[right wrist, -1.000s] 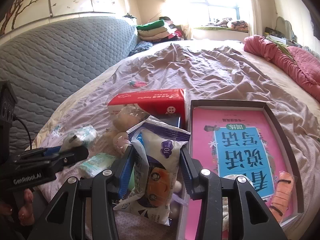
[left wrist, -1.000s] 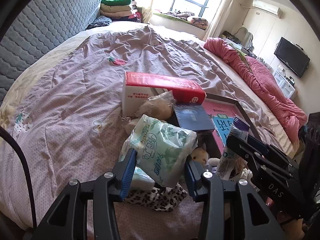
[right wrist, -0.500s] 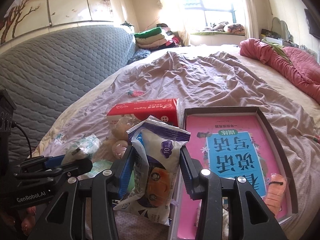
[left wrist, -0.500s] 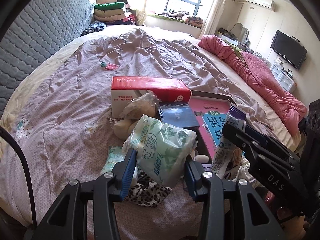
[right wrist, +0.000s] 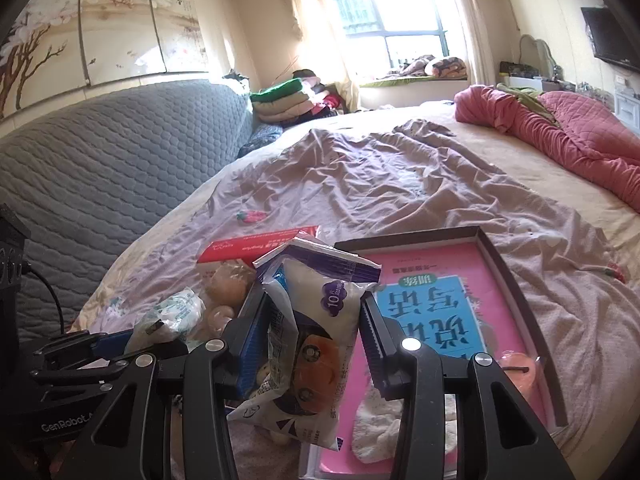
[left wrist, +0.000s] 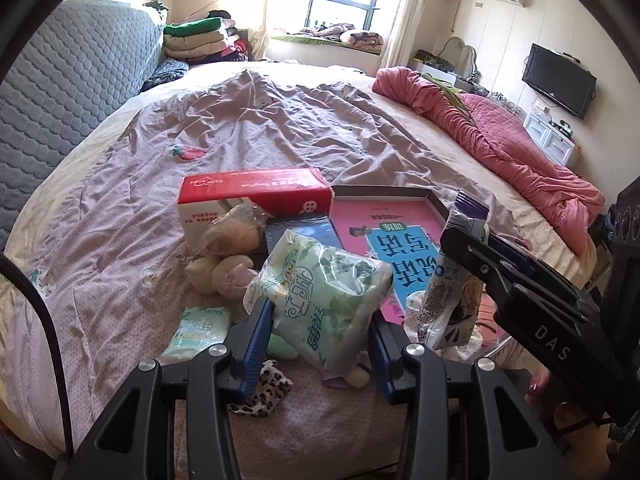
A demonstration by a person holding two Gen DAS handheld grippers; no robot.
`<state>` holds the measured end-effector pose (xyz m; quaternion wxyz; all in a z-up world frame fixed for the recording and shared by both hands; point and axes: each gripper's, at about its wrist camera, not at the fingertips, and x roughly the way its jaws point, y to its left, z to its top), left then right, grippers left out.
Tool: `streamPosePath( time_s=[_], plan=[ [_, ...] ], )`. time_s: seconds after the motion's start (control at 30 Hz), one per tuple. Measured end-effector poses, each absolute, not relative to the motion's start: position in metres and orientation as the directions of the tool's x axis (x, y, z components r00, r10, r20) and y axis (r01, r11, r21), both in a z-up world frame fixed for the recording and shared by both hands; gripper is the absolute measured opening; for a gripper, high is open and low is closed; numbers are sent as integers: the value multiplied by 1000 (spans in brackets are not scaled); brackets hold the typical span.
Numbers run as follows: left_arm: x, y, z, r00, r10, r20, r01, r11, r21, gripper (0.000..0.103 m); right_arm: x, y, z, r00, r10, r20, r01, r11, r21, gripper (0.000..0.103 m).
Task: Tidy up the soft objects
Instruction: 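Lift the wipes pack with left tool while right tool lifts white bag toward tray, then lower the wipes pack over tray with left tool while right tool lowers white bag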
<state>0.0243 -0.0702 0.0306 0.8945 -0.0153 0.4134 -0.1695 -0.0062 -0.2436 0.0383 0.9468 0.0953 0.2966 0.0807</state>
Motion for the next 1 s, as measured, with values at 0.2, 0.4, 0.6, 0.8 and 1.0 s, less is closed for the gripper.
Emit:
streamPosePath(
  time_s=[0.2,0.4,0.6,0.8,1.0],
  plan=[
    [21,-84,35,599,-325,-732,317,935,-156,45,-8,-261,42,824,190,-533,-62,967,249,46],
    [21,-96,40,599,-331,-729,337,930,-145,45,-10,-278,44,839,149,-523,-19,969,246,46],
    [24,-111,45,595,-348,-724,356,922,-150,45,-15,-303,45,853,91,-513,48,967,251,46],
    [25,-133,49,591,-366,-719,391,910,-142,44,-17,-326,43,859,35,-512,114,959,258,46],
    [27,-152,52,582,-384,-717,423,896,-136,44,-17,-341,41,852,-6,-524,164,953,255,46]
  ],
)
